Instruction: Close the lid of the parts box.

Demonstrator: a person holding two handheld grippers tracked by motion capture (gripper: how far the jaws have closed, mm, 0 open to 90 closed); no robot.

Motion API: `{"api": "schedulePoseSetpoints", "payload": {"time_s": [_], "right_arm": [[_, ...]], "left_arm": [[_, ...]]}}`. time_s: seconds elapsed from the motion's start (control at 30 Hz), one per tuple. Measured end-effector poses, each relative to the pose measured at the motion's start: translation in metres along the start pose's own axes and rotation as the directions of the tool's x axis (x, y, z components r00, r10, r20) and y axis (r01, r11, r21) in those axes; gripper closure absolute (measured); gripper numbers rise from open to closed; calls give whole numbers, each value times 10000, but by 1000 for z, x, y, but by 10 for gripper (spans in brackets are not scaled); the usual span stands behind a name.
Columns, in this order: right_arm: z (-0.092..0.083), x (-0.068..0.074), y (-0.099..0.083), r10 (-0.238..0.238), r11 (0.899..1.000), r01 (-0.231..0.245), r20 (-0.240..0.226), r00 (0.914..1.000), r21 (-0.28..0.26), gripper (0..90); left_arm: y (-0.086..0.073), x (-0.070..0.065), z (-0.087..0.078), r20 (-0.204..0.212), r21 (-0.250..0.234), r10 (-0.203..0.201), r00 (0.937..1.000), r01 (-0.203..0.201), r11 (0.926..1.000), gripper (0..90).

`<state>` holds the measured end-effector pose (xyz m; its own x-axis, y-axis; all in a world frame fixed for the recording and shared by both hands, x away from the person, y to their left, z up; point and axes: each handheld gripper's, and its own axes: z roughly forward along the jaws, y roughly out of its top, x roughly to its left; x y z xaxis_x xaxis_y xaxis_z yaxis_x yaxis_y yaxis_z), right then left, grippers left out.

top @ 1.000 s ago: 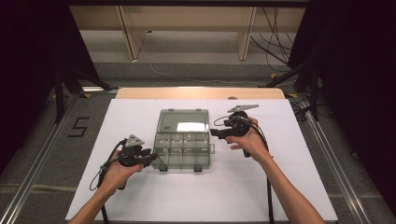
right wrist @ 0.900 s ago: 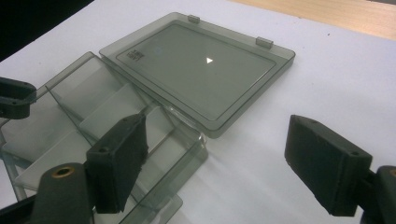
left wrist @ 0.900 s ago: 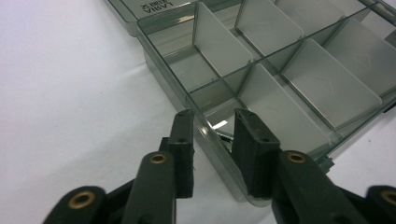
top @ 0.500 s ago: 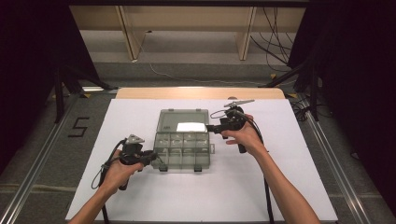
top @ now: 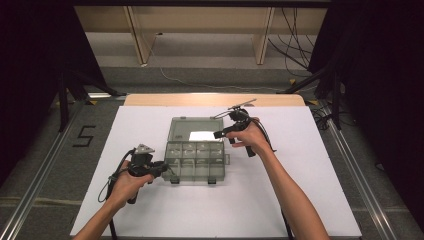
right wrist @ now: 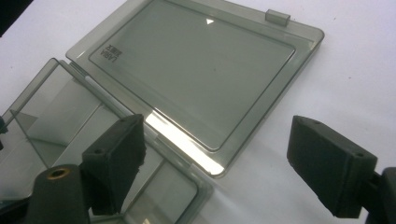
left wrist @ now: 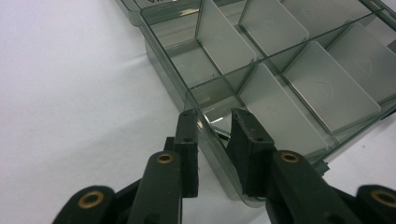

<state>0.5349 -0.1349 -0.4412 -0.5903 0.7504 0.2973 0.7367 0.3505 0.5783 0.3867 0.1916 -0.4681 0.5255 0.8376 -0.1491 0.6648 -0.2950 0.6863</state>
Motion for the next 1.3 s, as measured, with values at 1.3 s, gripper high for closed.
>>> {"api": "schedulePoseSetpoints", "payload": {"time_s": [1.3], "right_arm": [[36,-4,7,1164,9893,-1200,470,9921,830,306]], "left_arm": [[0,2,0,122,-29,21,9999,-21,10000,717]]}}
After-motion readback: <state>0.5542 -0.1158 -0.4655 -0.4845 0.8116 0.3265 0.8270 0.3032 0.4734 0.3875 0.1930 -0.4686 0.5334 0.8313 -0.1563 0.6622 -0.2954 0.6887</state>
